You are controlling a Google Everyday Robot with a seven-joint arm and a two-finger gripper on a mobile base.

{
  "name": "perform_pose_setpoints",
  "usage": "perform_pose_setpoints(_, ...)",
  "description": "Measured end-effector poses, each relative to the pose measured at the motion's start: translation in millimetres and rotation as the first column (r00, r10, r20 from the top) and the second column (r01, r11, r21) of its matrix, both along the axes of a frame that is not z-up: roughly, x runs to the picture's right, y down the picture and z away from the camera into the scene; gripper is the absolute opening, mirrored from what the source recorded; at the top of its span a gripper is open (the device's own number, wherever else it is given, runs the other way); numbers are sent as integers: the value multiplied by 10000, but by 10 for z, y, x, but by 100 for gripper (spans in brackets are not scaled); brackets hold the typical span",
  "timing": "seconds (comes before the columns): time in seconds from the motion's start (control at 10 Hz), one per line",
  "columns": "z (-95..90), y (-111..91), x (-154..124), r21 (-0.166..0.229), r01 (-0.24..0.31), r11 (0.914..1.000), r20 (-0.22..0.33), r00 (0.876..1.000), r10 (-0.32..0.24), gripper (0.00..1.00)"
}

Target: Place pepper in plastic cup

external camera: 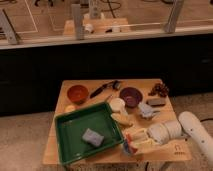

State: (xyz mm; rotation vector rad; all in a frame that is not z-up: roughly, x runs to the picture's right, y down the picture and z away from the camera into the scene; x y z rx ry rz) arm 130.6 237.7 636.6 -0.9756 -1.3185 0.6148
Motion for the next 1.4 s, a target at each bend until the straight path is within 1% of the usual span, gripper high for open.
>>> perform_pose_setpoints(0.7,203,75,-61,-247,120,9996,-2,9999,-120,0)
perform_pose_setpoints(0.8,241,81,-77,-266,126,9996,5,9999,-125,1)
perform_pose_setpoints(0.9,287,87,-91,-282,188,9994,-25,9998,-189,8)
perform_pose_setpoints(1.0,338,93,-102,-291,267,9992,-84,9996,-270,20)
perform_pose_setpoints(1.2,379,102,-95,-301,333,9990,-160,9993,-338,36)
perform_pose_setpoints(1.3,405,96,-91,-285,391,9988,-210,9990,-397,51)
perform_pose_setpoints(1.4,415,85,-95,-265,427,9987,-223,9988,-433,60)
